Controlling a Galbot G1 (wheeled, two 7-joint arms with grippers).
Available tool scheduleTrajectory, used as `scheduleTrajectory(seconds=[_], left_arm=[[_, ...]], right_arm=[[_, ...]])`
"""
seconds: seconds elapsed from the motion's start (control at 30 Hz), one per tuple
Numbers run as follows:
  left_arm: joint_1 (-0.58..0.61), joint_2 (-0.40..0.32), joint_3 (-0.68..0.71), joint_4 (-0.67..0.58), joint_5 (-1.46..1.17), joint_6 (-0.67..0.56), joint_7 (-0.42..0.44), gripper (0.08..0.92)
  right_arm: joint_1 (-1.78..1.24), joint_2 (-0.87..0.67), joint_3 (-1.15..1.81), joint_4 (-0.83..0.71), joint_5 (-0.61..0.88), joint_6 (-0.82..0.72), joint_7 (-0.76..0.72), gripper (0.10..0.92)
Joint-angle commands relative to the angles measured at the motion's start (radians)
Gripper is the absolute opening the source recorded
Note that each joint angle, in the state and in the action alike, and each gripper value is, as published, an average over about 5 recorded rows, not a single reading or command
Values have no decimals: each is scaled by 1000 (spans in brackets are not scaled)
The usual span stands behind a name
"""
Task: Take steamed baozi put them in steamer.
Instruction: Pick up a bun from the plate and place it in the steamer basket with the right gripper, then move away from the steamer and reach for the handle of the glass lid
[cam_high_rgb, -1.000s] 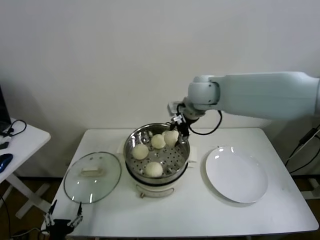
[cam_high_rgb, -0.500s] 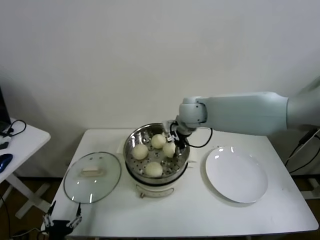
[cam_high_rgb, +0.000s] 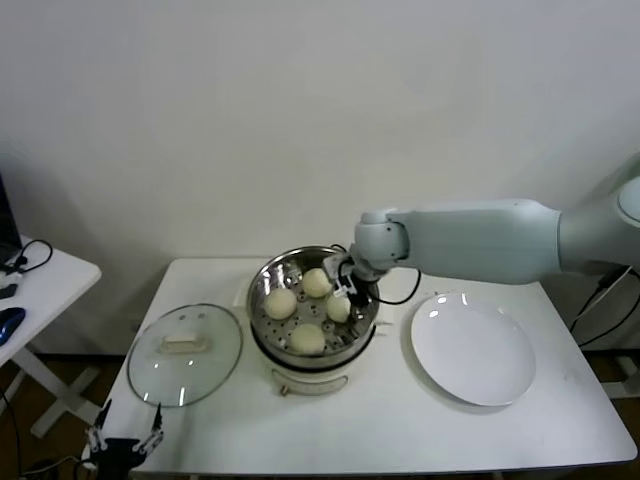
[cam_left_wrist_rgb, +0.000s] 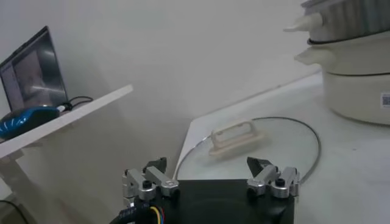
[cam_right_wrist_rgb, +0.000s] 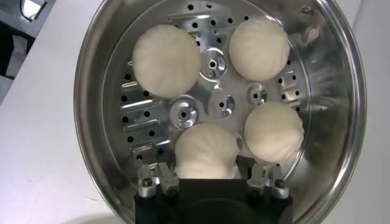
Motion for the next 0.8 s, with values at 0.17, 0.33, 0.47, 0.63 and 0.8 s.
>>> scheduleTrajectory(seconds=[0.17, 0.33, 0.47, 0.63, 0.8], left_arm=[[5, 2, -2, -10, 0, 2, -1, 823], [6, 2, -3, -18, -3, 4, -1, 823], [2, 3, -1, -20, -8, 6, -2, 823], [0, 4, -3, -31, -20, 6, -3, 823], [-11, 6, -3, -35, -27, 11, -4, 823]], right_arm=[[89, -53, 8, 29, 34, 62, -60, 813], [179, -151, 40, 79, 109, 79, -91, 822], [177, -256, 125, 141, 149, 46, -49, 823], [36, -422, 309, 212, 132, 6, 99, 823], [-216, -562, 565, 267, 66, 35, 247, 823]])
